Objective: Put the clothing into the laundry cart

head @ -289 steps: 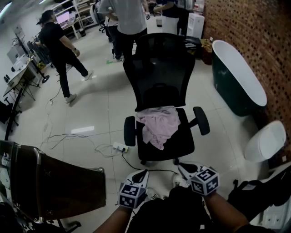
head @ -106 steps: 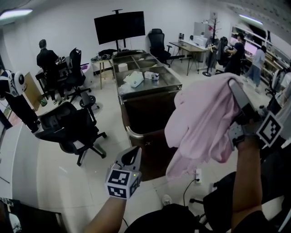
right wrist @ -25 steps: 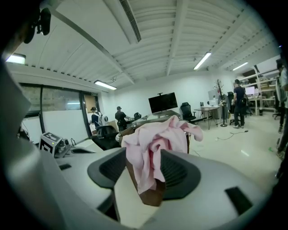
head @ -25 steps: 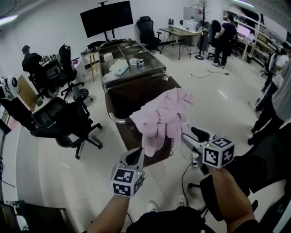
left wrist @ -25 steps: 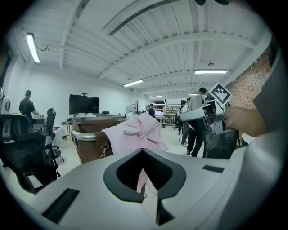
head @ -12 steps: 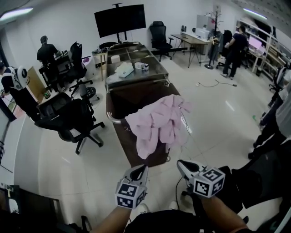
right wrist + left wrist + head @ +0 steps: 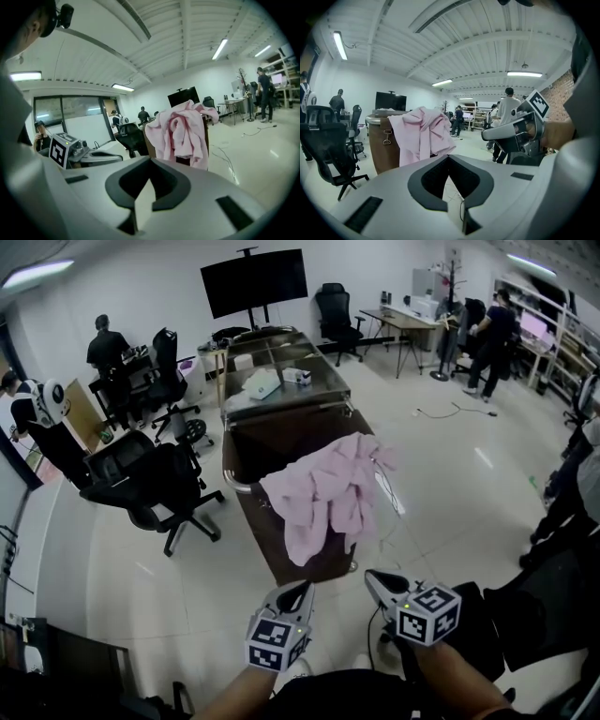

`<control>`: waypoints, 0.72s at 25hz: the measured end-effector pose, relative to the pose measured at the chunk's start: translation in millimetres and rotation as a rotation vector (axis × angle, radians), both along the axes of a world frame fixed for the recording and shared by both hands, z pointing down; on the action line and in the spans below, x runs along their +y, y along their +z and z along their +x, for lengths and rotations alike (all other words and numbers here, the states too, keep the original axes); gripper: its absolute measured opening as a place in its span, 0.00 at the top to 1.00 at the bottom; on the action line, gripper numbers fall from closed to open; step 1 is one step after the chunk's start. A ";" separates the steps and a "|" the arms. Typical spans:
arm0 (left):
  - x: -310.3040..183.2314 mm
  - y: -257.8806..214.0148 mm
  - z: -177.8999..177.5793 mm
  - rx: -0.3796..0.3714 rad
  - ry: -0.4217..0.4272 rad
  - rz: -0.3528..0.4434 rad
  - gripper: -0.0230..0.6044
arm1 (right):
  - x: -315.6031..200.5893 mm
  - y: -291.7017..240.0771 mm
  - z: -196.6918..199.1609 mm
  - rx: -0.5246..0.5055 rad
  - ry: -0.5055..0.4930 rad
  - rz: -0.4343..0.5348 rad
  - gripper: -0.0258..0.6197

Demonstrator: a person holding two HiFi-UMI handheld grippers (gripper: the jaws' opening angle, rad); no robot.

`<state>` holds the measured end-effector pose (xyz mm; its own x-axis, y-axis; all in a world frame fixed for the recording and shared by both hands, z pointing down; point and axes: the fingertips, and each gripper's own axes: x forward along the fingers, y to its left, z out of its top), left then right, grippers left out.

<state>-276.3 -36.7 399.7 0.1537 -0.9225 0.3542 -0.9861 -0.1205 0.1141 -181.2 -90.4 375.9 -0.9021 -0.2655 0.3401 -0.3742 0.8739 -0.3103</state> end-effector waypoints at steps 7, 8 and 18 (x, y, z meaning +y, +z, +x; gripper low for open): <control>-3.0 6.0 -0.6 -0.004 0.015 -0.025 0.97 | -7.5 2.6 3.7 -0.002 0.017 0.001 0.96; -2.9 7.0 -0.4 -0.002 0.017 -0.030 0.97 | -7.7 3.0 4.2 -0.001 0.019 0.000 0.96; -11.1 6.8 -4.4 -0.009 0.032 -0.016 0.97 | -9.8 4.1 0.4 -0.012 0.025 -0.013 0.96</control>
